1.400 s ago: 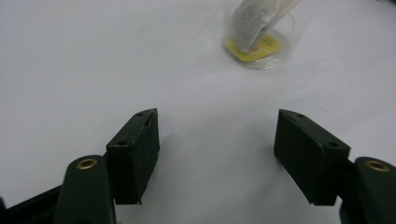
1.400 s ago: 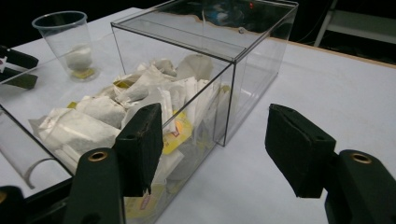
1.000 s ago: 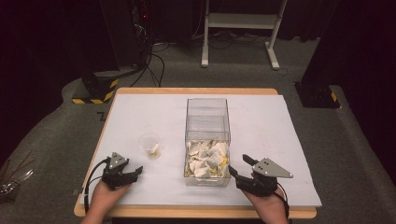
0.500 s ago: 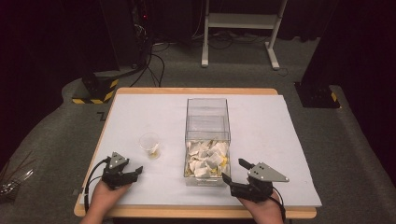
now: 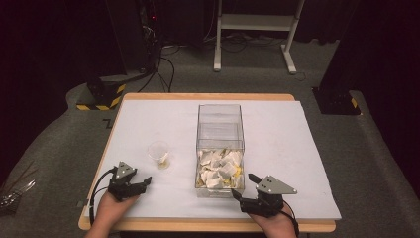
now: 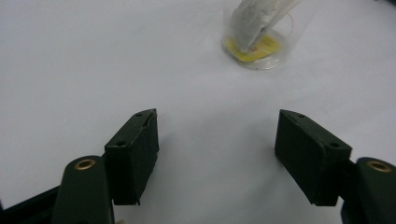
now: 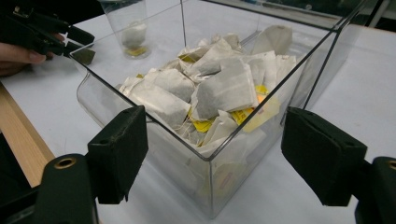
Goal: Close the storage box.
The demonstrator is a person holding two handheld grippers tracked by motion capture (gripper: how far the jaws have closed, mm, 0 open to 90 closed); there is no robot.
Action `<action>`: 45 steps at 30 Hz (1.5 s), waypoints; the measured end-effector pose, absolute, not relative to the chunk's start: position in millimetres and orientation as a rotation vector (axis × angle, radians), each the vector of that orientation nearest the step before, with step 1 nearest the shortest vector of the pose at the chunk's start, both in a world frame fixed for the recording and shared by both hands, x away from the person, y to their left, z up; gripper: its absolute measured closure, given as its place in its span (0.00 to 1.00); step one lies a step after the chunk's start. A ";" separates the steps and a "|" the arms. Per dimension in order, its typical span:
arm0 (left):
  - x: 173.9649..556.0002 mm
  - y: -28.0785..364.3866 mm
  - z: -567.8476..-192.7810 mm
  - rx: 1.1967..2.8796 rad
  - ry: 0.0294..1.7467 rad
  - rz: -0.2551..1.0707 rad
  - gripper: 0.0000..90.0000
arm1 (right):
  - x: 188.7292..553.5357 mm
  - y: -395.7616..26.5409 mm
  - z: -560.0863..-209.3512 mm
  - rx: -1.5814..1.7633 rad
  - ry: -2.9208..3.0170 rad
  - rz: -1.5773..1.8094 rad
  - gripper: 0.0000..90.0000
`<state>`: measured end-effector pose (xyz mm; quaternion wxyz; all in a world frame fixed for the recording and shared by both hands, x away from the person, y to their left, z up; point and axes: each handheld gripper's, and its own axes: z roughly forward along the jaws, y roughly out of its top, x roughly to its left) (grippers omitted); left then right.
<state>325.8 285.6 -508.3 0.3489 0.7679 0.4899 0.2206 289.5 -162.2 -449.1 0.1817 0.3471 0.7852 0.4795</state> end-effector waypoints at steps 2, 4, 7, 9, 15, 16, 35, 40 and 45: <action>325.8 285.5 -508.2 1.990 1.270 0.571 0.34 | 289.5 -161.9 -450.9 0.977 2.224 1.353 0.26; 326.0 285.7 -508.2 1.990 1.269 0.568 0.34 | 289.3 -162.7 -452.2 0.974 2.226 1.354 0.26; 325.9 285.6 -508.2 1.991 1.268 0.570 0.34 | 289.5 -163.6 -453.7 0.972 2.233 1.358 0.27; 325.9 285.6 -508.2 1.991 1.268 0.570 0.34 | 289.2 -163.8 -454.3 0.969 2.237 1.351 0.27; 326.0 285.6 -508.2 1.992 1.267 0.570 0.33 | 289.7 -164.2 -457.0 0.970 2.247 1.338 0.27; 326.0 285.6 -508.2 1.992 1.268 0.569 0.34 | 290.1 -163.9 -457.6 0.970 2.250 1.335 0.27; 326.1 285.8 -508.2 1.995 1.263 0.567 0.33 | 294.1 -154.0 -468.0 0.993 2.236 1.276 0.18; 326.3 285.8 -508.2 1.995 1.262 0.566 0.33 | 294.4 -152.2 -468.7 0.989 2.221 1.270 0.16; 326.2 285.8 -508.2 1.995 1.262 0.566 0.33 | 295.7 -151.5 -469.3 0.997 2.207 1.265 0.16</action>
